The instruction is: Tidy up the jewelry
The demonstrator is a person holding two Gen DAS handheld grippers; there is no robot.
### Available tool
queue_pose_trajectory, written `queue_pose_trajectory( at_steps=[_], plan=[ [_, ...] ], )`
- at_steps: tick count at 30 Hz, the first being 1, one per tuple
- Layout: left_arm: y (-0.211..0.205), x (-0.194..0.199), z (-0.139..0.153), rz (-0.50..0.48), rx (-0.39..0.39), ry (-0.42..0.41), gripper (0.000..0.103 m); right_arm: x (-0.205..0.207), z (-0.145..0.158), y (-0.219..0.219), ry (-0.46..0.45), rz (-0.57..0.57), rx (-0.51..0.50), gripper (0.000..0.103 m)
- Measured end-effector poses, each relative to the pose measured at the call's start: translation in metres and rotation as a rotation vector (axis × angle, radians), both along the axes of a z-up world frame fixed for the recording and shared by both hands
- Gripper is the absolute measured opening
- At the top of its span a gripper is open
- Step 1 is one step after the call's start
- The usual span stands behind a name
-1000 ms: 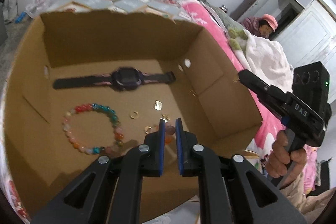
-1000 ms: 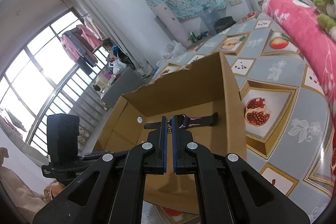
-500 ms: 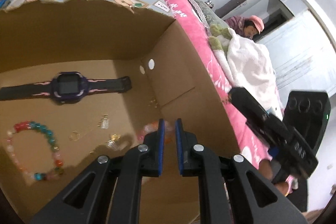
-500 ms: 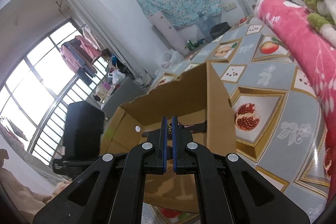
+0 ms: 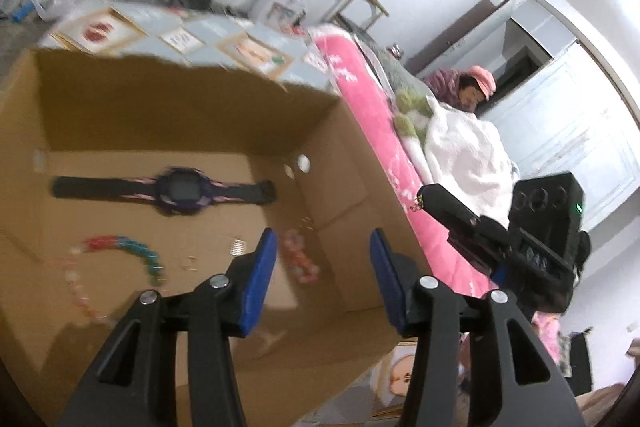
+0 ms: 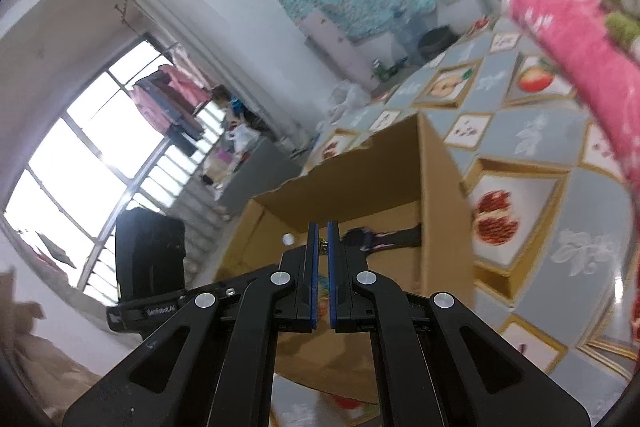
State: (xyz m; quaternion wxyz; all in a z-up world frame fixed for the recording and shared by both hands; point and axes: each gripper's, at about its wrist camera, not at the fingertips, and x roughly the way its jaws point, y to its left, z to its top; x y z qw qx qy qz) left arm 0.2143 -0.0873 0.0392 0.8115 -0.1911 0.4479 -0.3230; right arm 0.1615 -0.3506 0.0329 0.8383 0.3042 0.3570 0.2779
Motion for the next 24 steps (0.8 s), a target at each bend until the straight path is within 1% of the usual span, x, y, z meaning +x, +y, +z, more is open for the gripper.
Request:
queue_pose_trajectory(
  at_steps=[2, 6, 10, 11, 12, 14, 16, 21, 23, 24],
  plan=[
    [0.015, -0.007, 0.006, 0.031, 0.016, -0.033, 0.052, 0.011, -0.002, 0.002, 0.040, 0.023, 0.002, 0.002],
    [0.042, -0.025, 0.020, 0.091, 0.071, -0.115, 0.058, 0.030, -0.003, 0.013, 0.100, 0.053, -0.061, 0.002],
    [0.064, -0.038, 0.028, 0.138, 0.103, -0.173, 0.062, 0.041, -0.001, 0.031, 0.129, 0.077, -0.186, 0.003],
    [0.069, -0.040, 0.029, 0.149, 0.113, -0.187, 0.064, 0.043, -0.001, 0.038, 0.136, 0.080, -0.234, 0.006],
    [0.076, -0.044, 0.031, 0.165, 0.130, -0.203, 0.066, 0.044, -0.001, 0.040, 0.139, 0.078, -0.262, 0.007],
    [0.082, -0.047, 0.031, 0.182, 0.146, -0.215, 0.067, 0.045, 0.000, 0.048, 0.137, 0.068, -0.337, 0.009],
    [0.088, -0.049, 0.029, 0.198, 0.156, -0.210, 0.069, 0.043, 0.002, 0.050, 0.125, 0.053, -0.371, 0.011],
    [0.098, -0.056, 0.022, 0.224, 0.178, -0.184, 0.069, 0.029, 0.009, 0.044, 0.106, 0.015, -0.350, 0.012],
    [0.097, -0.059, 0.022, 0.229, 0.197, -0.182, 0.070, 0.020, 0.014, 0.038, 0.100, -0.012, -0.329, 0.018],
    [0.096, -0.060, 0.022, 0.232, 0.209, -0.183, 0.072, 0.016, 0.016, 0.036, 0.097, -0.025, -0.321, 0.020]
  ],
)
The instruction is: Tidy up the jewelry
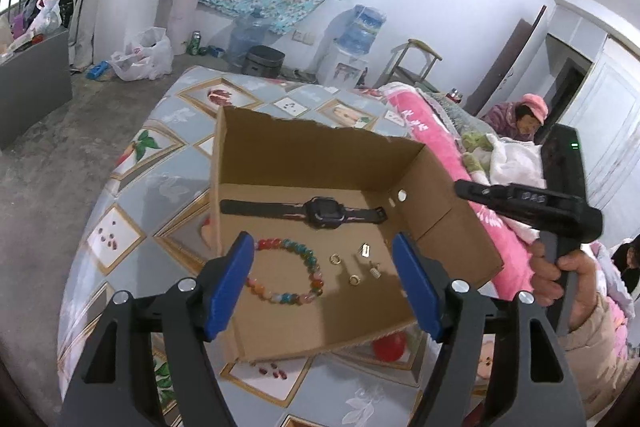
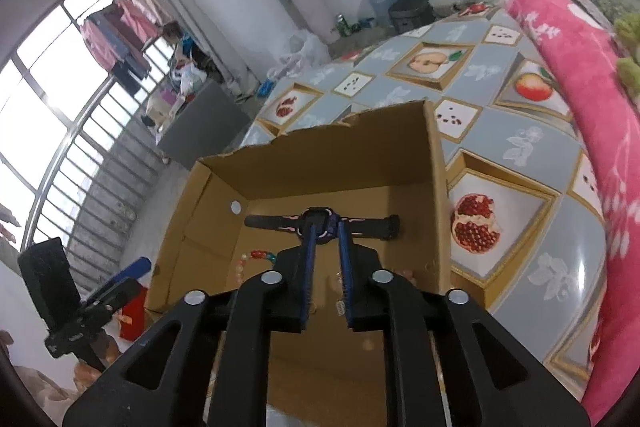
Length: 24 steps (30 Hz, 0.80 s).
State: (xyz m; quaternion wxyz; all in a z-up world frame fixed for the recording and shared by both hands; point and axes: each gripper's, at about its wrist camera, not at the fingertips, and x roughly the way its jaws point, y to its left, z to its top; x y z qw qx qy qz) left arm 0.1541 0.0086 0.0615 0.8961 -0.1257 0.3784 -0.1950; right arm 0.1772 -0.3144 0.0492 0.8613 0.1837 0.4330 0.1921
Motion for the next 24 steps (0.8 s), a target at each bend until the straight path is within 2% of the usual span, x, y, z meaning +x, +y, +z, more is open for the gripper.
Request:
queue_pose_trajectory(
  at_steps=[3, 5, 6, 8, 10, 11, 14, 16, 17, 19, 24],
  plan=[
    [-0.001, -0.006, 0.004, 0.021, 0.041, -0.005, 0.077, -0.021, 0.008, -0.012, -0.035, -0.058, 0.004, 0.033],
    [0.001, -0.008, 0.006, 0.037, 0.047, -0.007, 0.080, -0.033, 0.009, -0.023, -0.061, -0.117, -0.012, 0.051],
    [0.005, -0.009, 0.006, 0.054, 0.045, -0.002, 0.082, -0.037, 0.009, -0.028, -0.064, -0.143, -0.022, 0.052],
    [0.017, -0.008, 0.003, 0.097, 0.019, 0.020, 0.085, -0.043, 0.001, -0.043, -0.046, -0.202, -0.030, 0.055],
    [0.027, -0.004, -0.005, 0.115, -0.022, 0.061, 0.087, -0.046, -0.017, -0.059, 0.020, -0.237, 0.039, 0.055],
    [0.034, 0.003, -0.015, 0.117, -0.065, 0.117, 0.087, -0.044, -0.031, -0.065, 0.073, -0.235, 0.097, 0.055],
    [0.044, 0.019, -0.043, 0.091, -0.216, 0.253, 0.087, -0.039, -0.057, -0.063, 0.181, -0.180, 0.175, 0.055],
    [0.043, 0.024, -0.055, 0.075, -0.272, 0.310, 0.087, -0.038, -0.063, -0.055, 0.200, -0.143, 0.203, 0.057],
    [0.042, 0.025, -0.058, 0.072, -0.288, 0.321, 0.087, -0.039, -0.061, -0.053, 0.188, -0.146, 0.179, 0.056],
    [0.039, 0.022, -0.056, 0.078, -0.261, 0.304, 0.087, -0.038, -0.056, -0.047, 0.183, -0.142, 0.127, 0.056],
    [0.037, 0.018, -0.053, 0.083, -0.250, 0.295, 0.087, -0.040, -0.052, -0.036, 0.188, -0.145, 0.079, 0.056]
  ],
)
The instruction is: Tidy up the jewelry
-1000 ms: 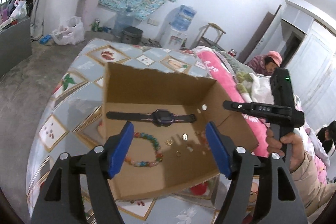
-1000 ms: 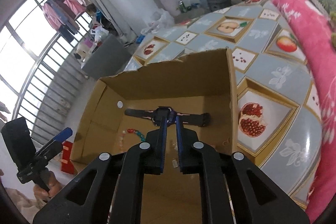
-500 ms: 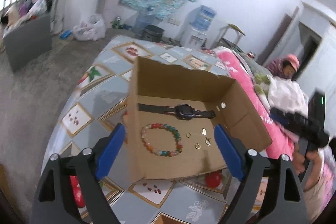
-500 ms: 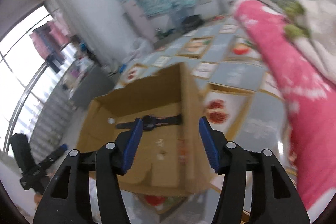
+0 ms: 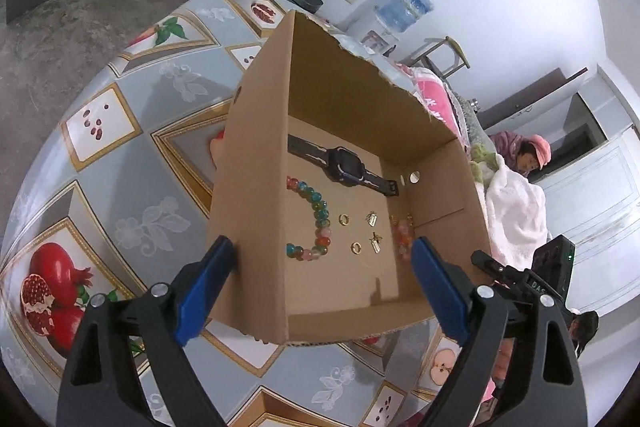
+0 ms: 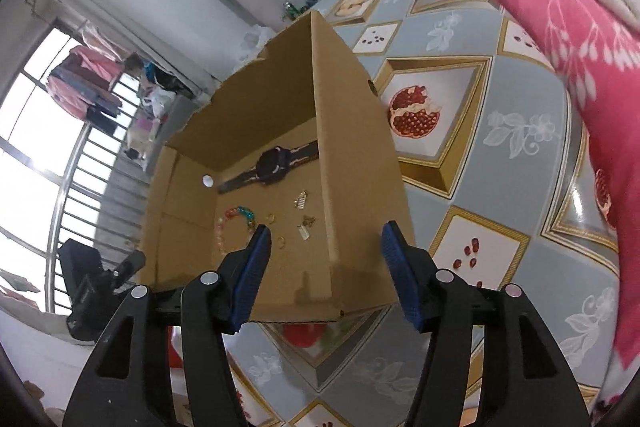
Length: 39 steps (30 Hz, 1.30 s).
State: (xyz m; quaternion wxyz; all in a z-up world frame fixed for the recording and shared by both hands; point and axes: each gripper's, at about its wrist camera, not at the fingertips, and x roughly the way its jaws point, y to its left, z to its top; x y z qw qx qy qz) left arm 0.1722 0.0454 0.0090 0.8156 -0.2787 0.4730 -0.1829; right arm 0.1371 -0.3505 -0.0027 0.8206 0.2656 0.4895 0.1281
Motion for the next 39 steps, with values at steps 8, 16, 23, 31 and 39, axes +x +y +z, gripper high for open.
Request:
queue_pose_trajectory(
  at_steps=[8, 16, 23, 31, 39],
  plan=[
    [0.005, -0.013, 0.005, -0.004, 0.018, -0.011, 0.087, -0.015, -0.001, 0.008, -0.003, -0.022, -0.004, 0.056],
    [0.009, -0.026, 0.007, -0.027, 0.025, 0.006, 0.087, -0.033, -0.004, 0.017, -0.025, -0.054, -0.043, 0.056],
    [0.018, -0.043, 0.033, 0.057, 0.147, -0.137, 0.088, -0.043, 0.040, 0.003, -0.125, -0.089, -0.185, 0.056],
    [-0.012, -0.057, 0.069, -0.025, 0.259, -0.337, 0.089, 0.019, 0.085, 0.069, -0.018, 0.360, -0.174, 0.057],
    [-0.022, -0.060, 0.060, -0.078, 0.269, -0.348, 0.089, 0.088, -0.003, 0.132, 0.421, 0.585, -0.458, 0.049]
  ],
)
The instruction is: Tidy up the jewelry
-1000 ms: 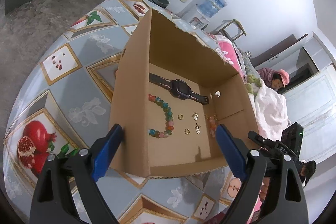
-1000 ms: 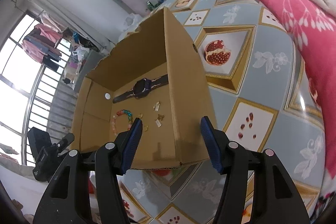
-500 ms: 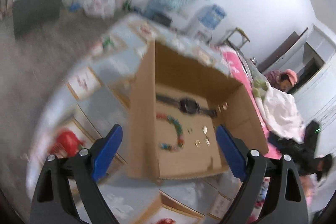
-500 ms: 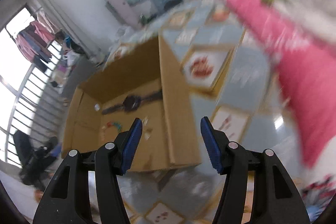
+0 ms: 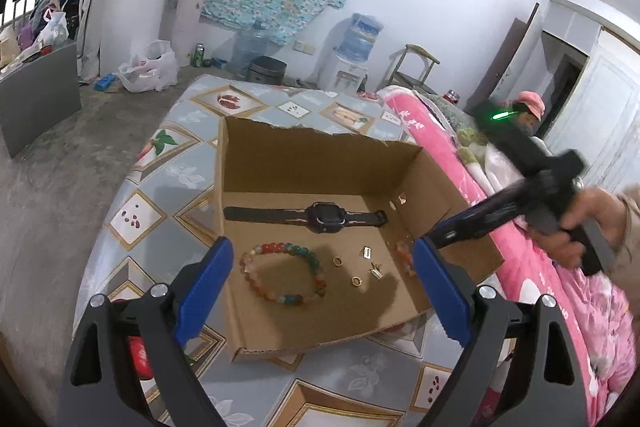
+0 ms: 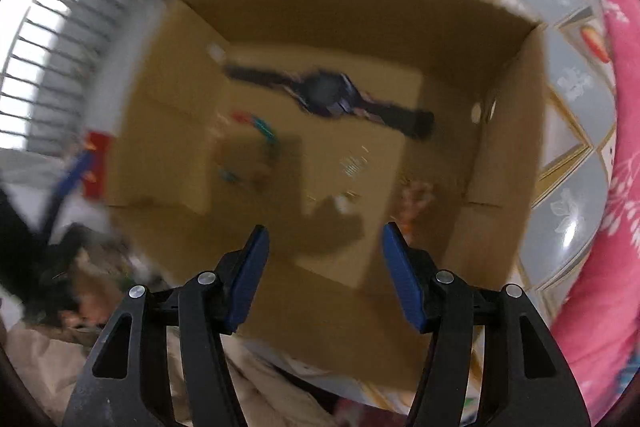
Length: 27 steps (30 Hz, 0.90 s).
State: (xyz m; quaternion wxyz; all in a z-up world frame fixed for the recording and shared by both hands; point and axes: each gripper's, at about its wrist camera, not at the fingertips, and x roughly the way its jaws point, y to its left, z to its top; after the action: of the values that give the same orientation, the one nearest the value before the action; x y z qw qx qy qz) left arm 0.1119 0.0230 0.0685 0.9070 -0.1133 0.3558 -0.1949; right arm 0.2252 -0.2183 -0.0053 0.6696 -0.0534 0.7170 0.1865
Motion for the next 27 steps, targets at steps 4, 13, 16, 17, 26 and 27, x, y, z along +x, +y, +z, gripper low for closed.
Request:
queue_pose_trajectory(
  at_steps=[4, 13, 16, 17, 26, 27],
  plan=[
    [0.008, -0.002, 0.003, -0.006, -0.009, -0.030, 0.089, 0.005, -0.038, 0.013, 0.106, 0.081, -0.184, 0.032],
    [0.022, 0.002, -0.001, -0.009, -0.040, -0.041, 0.089, 0.017, -0.058, 0.023, 0.149, 0.120, -0.320, 0.022],
    [0.024, 0.002, -0.001, -0.015, -0.043, -0.044, 0.089, 0.019, -0.053, 0.023, 0.108, 0.150, -0.375, 0.022],
    [0.024, 0.003, -0.002, -0.019, -0.051, -0.044, 0.089, 0.020, -0.055, 0.023, 0.115, 0.146, -0.382, 0.022],
    [0.024, 0.000, -0.004, -0.028, -0.060, -0.048, 0.089, 0.025, -0.077, 0.021, 0.129, 0.167, -0.404, 0.010],
    [0.025, 0.000, -0.003, -0.027, -0.061, -0.052, 0.089, 0.025, -0.075, 0.018, 0.126, 0.164, -0.394, 0.007]
  ],
)
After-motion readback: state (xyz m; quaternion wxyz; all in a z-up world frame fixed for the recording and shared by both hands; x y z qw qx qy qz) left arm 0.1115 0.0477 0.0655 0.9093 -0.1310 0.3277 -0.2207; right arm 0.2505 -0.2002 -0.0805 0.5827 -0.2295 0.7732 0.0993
